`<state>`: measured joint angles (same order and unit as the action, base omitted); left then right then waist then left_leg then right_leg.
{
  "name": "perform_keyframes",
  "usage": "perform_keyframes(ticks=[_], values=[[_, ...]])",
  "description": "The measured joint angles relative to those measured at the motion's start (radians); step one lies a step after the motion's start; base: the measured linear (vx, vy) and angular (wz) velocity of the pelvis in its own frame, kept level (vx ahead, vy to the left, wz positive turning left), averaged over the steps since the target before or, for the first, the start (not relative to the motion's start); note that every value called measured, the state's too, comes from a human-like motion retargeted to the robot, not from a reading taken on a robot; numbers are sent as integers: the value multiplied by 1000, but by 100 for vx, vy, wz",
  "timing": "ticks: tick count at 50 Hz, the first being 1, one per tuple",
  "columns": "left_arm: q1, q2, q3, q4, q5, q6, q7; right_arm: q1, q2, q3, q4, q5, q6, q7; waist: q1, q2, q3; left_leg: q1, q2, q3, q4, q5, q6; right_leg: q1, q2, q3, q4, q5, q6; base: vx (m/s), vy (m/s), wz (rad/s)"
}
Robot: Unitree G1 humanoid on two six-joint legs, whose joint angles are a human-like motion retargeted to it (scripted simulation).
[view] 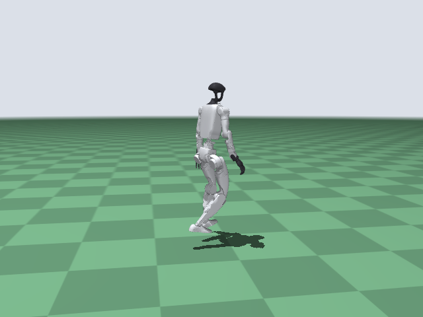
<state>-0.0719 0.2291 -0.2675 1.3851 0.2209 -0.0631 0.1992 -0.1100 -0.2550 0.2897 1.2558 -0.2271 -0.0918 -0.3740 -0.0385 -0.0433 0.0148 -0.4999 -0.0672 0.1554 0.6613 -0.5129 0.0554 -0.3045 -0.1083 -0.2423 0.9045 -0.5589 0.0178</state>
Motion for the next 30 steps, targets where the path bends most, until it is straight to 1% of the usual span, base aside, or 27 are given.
perform_keyframes(ticks=[3, 5, 7, 10, 12, 15, 17, 20, 22, 25, 27, 30], values=[[10, -11, -16, 9, -7, 4, -11, 11, 4, 10, 2, 6, 2, 21, -21, -14, -1, -7, -33, 0, 34, 15, 3, -17, -42, 14, 141, 48, 21, 33, 1, -4], [13, -17, -26, 14, -10, 9, -20, 12, 5, 14, 3, 16, 3, 40, -39, -27, 1, 2, -59, 1, 61, 15, 22, -41, -73, 37, 255, 85, 37, 37, 2, -10], [14, -22, -33, 22, -10, 15, -26, 9, 7, 16, 6, 26, 4, 56, -59, -41, 7, 11, -82, 5, 107, -12, 52, -76, -110, 59, 381, 117, 47, 39, 2, -18], [10, -28, -36, 33, -1, 26, -31, 0, 17, 9, 10, 33, 8, 73, -86, -54, 17, 23, -93, 21, 183, -66, 89, -137, -161, 84, 528, 157, 39, 41, 3, -26], [-8, -29, -26, 38, 6, 34, -36, -19, 24, -3, 11, 31, 15, 82, -92, -42, 27, 51, -76, 28, 183, -79, 94, -185, -166, 91, 546, 164, 19, 44, 3, -38], [-10, -36, -13, 28, 4, 37, -38, -13, 35, -15, 2, 26, 24, 83, -108, -20, 27, 95, -45, 40, 181, -57, 76, -230, -161, 73, 494, 145, -5, 45, -1, -18], [-7, -38, -8, 16, -4, 34, -37, 0, 40, -16, -6, 28, 26, 77, -117, -1, 22, 114, -16, 48, 187, 2, 47, -247, -142, 53, 416, 152, -6, 44, -5, -6], [-2, -39, -7, -3, -22, 23, -35, 22, 46, -13, -13, 38, 30, 64, -122, 29, 13, 108, 34, 51, 228, 101, -1, -258, -97, 20, 283, 194, 5, 42, -7, -8], [-2, -36, -15, -16, -30, 15, -35, 36, 45, -12, -15, 49, 30, 55, -116, 51, 10, 81, 66, 46, 279, 131, -17, -256, -58, 3, 196, 230, 20, 41, -8, -15], [-13, -28, -27, -31, -42, 6, -34, 47, 37, -13, -12, 65, 27, 41, -95, 78, 7, 33, 104, 38, 342, 121, -17, -235, -10, -20, 93, 262, 30, 42, -8, -17], [-19, -21, -30, -41, -44, 1, -30, 52, 29, -12, -8, 65, 24, 35, -81, 81, 4, 3, 110, 36, 370, 69, -1, -216, -7, -35, 89, 229, 15, 43, -9, -12], [-23, -14, -25, -52, -44, 0, -18, 58, 23, -11, 0, 57, 24, 25, -61, 74, 3, -40, 104, 29, 404, -34, 28, -194, -12, -46, 162, 133, -17, 45, -9, -8]])
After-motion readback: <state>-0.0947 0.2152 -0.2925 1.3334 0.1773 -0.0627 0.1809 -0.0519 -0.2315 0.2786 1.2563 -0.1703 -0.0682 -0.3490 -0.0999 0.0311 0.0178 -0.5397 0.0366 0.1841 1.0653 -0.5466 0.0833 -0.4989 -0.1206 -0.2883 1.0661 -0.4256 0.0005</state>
